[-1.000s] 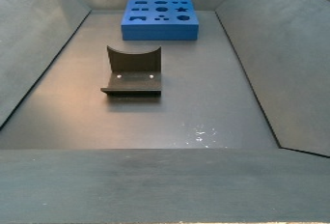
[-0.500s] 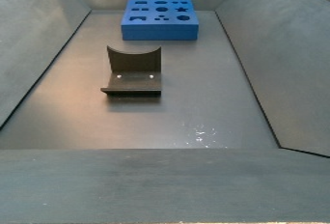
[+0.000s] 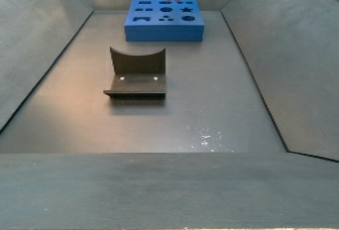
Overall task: Pick up the 3 prong object. Move up. Move to above the board. Insert the 3 prong object.
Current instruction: Insert the 3 prong object.
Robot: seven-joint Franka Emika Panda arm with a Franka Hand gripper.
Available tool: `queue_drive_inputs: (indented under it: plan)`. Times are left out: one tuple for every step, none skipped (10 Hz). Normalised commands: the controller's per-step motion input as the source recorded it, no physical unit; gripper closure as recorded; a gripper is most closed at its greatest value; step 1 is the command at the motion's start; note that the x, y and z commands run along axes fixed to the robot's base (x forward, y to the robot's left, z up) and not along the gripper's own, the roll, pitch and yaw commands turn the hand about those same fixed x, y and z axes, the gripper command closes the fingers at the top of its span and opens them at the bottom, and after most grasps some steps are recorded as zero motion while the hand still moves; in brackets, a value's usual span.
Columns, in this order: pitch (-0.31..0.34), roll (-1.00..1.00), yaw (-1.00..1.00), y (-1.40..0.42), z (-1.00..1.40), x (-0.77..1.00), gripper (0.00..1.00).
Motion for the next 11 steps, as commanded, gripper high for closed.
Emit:
queue_drive_inputs:
  plan:
    - [-0.080,0.00,0.60,-0.05,-0.25,0.09,1.00]
    - [-0.066,0.00,0.57,-0.10,-0.27,0.16,1.00]
    - [-0.044,0.03,0.55,-0.06,-0.27,0.15,1.00]
    - [-0.033,0.07,0.52,0.00,-0.31,0.20,1.00]
    - [-0.027,0.09,0.47,0.00,-0.27,0.19,1.00]
    - [-0.011,0.11,0.43,0.05,-0.28,0.19,1.00]
    - [-0.020,0.09,0.41,0.01,-0.27,0.11,1.00]
    - [-0.027,0.12,0.43,0.03,-0.29,0.07,1.00]
    - [-0.036,0.11,0.38,0.04,-0.26,0.00,1.00]
    - [-0.011,0.12,0.28,0.05,-0.24,0.03,1.00]
    - [0.000,0.16,0.00,0.00,-0.35,0.06,1.00]
